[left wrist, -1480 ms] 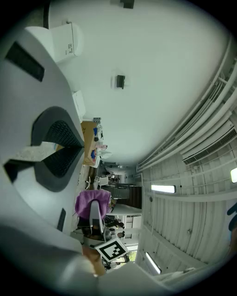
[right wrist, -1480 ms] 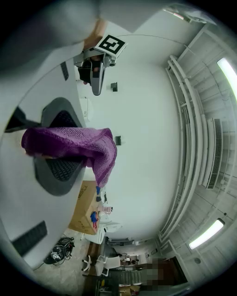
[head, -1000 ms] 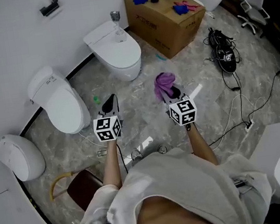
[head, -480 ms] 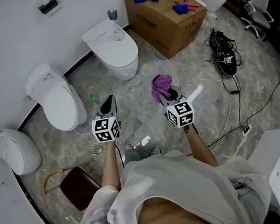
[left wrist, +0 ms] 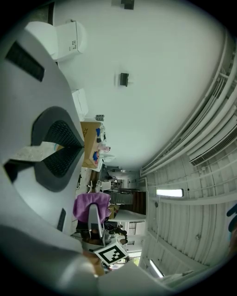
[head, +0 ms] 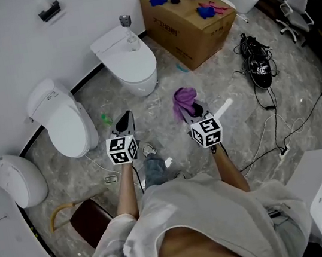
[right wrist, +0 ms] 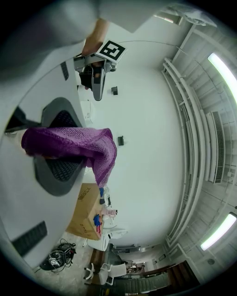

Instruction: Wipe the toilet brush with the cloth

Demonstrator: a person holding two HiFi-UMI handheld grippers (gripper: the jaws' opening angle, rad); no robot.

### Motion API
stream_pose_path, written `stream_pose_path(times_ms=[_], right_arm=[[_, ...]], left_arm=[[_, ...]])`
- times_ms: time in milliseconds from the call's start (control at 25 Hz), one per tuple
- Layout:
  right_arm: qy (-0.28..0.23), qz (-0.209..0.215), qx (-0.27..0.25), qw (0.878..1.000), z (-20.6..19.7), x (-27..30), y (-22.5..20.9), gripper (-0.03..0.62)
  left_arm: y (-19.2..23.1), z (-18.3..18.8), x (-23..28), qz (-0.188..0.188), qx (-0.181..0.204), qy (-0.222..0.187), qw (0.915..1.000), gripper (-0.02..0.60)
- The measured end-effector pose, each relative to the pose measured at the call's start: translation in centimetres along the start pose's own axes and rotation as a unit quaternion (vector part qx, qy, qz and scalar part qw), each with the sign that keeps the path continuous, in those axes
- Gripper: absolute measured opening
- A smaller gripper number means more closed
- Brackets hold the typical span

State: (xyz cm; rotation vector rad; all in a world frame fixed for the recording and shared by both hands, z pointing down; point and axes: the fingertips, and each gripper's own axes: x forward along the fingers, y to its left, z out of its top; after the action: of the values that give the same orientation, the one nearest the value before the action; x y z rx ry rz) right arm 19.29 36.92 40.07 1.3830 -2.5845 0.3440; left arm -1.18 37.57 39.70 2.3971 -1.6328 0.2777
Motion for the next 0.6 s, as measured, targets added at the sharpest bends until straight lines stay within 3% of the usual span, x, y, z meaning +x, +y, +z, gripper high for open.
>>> stream_pose_path(times_ms=[360, 600], right_arm=[[0.002, -0.022, -0.009, 1.000, 2.6, 6.6, -3.1, 0.121], [0.005, -0.031, -0.016, 0.999, 5.4, 12.9, -3.5, 0.121]], left_arm=[[3.9, 2.7, 7.6, -0.029, 0.002, -0.008, 0.9995, 0.020], [8.7, 5.4, 12.5, -0.047, 0.006, -0.014, 0.9988, 0.020]])
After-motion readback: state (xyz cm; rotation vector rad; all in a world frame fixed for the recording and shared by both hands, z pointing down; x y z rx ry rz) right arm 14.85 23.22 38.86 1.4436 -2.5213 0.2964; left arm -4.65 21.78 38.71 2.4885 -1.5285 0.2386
